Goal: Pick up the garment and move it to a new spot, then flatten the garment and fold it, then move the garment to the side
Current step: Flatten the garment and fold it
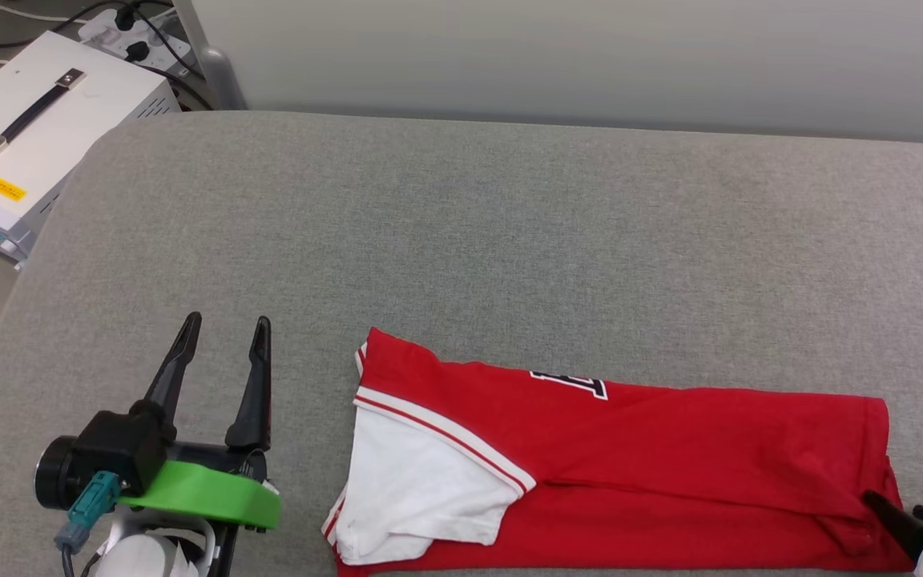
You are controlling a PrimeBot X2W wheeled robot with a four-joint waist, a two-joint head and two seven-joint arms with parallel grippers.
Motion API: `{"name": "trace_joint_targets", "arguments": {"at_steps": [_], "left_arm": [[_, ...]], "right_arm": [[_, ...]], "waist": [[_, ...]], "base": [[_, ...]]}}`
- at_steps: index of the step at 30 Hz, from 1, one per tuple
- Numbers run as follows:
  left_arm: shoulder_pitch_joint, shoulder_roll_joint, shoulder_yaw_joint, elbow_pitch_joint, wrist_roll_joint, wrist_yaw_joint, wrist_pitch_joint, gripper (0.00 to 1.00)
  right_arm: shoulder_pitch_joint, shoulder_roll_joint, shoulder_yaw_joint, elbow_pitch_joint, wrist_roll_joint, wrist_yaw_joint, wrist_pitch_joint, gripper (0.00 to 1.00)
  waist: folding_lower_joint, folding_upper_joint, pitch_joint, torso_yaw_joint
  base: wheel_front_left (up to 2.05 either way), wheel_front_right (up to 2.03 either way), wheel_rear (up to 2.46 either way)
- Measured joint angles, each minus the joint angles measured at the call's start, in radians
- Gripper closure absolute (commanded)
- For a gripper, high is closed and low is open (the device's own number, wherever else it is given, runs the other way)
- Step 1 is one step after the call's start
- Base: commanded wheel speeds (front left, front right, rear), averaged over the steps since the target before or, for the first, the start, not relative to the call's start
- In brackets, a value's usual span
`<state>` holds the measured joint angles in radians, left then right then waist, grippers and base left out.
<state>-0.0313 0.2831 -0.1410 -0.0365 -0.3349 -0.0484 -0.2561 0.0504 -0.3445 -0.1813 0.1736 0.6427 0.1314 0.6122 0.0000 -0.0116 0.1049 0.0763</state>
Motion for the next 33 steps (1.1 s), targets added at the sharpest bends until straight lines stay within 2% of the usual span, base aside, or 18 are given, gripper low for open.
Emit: {"name": "trace_joint_targets", "arguments": {"at_steps": [4, 10, 25, 26, 27, 28, 29, 33], "left_arm": [[0.0, -0.037, 0.032, 0.003, 0.037, -0.036, 0.0, 0.0], [-0.001, -0.067, 0.058, 0.011, 0.072, -0.063, 0.0, 0.0], [-0.001, -0.095, 0.063, 0.024, 0.099, -0.077, 0.0, 0.0], [-0.001, -0.095, 0.062, 0.025, 0.099, -0.077, 0.0, 0.0], [-0.001, -0.095, 0.06, 0.026, 0.099, -0.077, 0.0, 0.0], [-0.001, -0.095, 0.058, 0.028, 0.099, -0.077, 0.0, 0.0], [-0.001, -0.095, 0.057, 0.028, 0.099, -0.077, 0.0, 0.0], [-0.001, -0.095, 0.054, 0.03, 0.099, -0.077, 0.0, 0.0]], "right_arm": [[-0.019, 0.0, -0.002, 0.04, 0.02, 0.0, 0.0, 0.0], [-0.053, -0.002, 0.016, 0.093, 0.061, 0.0, -0.014, 0.0], [-0.081, -0.001, 0.129, 0.12, 0.165, -0.001, -0.037, 0.0], [-0.082, -0.001, 0.133, 0.121, 0.167, -0.001, -0.037, 0.14], [-0.083, -0.002, 0.139, 0.122, 0.167, -0.001, -0.041, 0.54], [-0.083, -0.002, 0.143, 0.124, 0.167, -0.001, -0.047, 0.74], [-0.083, -0.004, 0.147, 0.126, 0.165, -0.001, -0.054, 1.0], [-0.083, -0.01, 0.157, 0.139, 0.16, 0.0, -0.093, 1.0]], "waist": [[0.0, 0.0, 0.017, 0.002], [0.0, 0.0, 0.04, 0.008], [0.0, 0.0, 0.043, 0.017], [0.0, 0.0, 0.041, 0.017], [0.0, 0.0, 0.039, 0.017], [0.0, 0.0, 0.036, 0.017], [0.0, 0.0, 0.034, 0.017], [0.0, 0.0, 0.026, 0.016]], "base": [[0.0, 0.0, 0.0], [0.0, 0.0, 0.0], [0.0, 0.0, 0.0], [0.0, 0.0, 0.0], [0.0, 0.0, 0.0], [0.0, 0.0, 0.0], [0.0, 0.0, 0.0], [0.0, 0.0, 0.0]]}}
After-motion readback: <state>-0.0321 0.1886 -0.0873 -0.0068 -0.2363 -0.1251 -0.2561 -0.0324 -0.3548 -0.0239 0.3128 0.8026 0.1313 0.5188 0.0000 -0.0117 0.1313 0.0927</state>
